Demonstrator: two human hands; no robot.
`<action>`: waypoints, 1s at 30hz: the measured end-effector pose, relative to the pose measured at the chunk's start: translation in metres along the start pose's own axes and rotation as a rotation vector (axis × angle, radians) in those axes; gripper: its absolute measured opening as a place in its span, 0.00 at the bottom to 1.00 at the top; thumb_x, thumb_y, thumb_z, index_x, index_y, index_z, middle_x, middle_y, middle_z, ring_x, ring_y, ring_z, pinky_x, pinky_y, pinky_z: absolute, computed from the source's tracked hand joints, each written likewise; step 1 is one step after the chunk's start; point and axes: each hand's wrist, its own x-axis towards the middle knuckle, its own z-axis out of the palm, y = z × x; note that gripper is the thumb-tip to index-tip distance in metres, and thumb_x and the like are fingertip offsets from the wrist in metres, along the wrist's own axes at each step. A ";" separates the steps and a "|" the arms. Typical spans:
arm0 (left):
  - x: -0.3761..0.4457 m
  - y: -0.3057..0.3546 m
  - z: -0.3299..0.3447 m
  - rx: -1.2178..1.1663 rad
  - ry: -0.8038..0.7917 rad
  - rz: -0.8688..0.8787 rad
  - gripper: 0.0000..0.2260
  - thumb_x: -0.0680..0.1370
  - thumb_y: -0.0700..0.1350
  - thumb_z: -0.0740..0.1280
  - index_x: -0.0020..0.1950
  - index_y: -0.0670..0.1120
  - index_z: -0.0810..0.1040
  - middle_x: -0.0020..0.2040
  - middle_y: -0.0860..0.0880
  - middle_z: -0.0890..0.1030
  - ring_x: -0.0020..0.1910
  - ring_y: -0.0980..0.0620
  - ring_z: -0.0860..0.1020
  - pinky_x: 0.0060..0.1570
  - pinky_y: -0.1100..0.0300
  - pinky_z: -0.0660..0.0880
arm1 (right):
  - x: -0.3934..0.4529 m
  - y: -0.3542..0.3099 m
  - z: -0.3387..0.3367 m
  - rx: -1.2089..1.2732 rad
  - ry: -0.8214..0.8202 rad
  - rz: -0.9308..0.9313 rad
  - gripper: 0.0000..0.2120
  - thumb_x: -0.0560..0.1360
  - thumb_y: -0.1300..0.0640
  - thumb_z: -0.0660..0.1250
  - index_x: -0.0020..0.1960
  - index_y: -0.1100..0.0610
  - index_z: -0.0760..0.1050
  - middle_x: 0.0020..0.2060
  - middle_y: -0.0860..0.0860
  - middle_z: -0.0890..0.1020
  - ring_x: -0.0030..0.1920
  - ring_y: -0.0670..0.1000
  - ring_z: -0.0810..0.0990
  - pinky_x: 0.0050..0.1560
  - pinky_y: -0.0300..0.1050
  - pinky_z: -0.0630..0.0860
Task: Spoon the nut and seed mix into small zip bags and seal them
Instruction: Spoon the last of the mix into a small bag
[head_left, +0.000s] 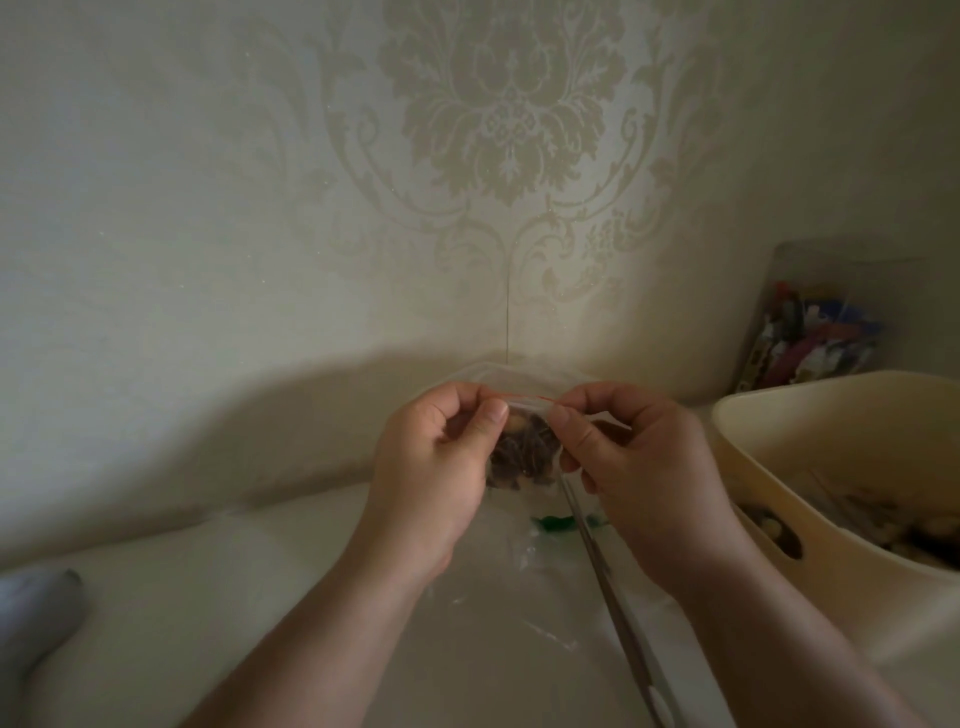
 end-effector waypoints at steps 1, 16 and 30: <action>0.000 0.001 0.000 0.012 -0.007 0.008 0.04 0.75 0.49 0.71 0.45 0.52 0.86 0.43 0.46 0.88 0.45 0.42 0.85 0.57 0.36 0.81 | 0.000 0.000 0.000 -0.001 0.007 -0.005 0.03 0.78 0.61 0.73 0.45 0.57 0.82 0.27 0.49 0.80 0.24 0.41 0.73 0.26 0.33 0.69; -0.003 -0.001 -0.006 0.272 0.043 0.174 0.03 0.75 0.53 0.71 0.47 0.57 0.83 0.36 0.56 0.84 0.35 0.58 0.79 0.42 0.55 0.79 | 0.004 0.015 0.002 -0.055 -0.034 -0.069 0.04 0.79 0.58 0.73 0.45 0.54 0.82 0.31 0.51 0.79 0.28 0.45 0.71 0.29 0.40 0.69; -0.008 0.003 -0.004 0.341 -0.007 0.199 0.08 0.80 0.42 0.73 0.45 0.54 0.85 0.35 0.60 0.84 0.34 0.62 0.80 0.37 0.69 0.74 | 0.004 0.018 0.003 -0.107 -0.034 -0.135 0.06 0.79 0.59 0.73 0.44 0.52 0.82 0.36 0.59 0.83 0.34 0.62 0.79 0.36 0.59 0.79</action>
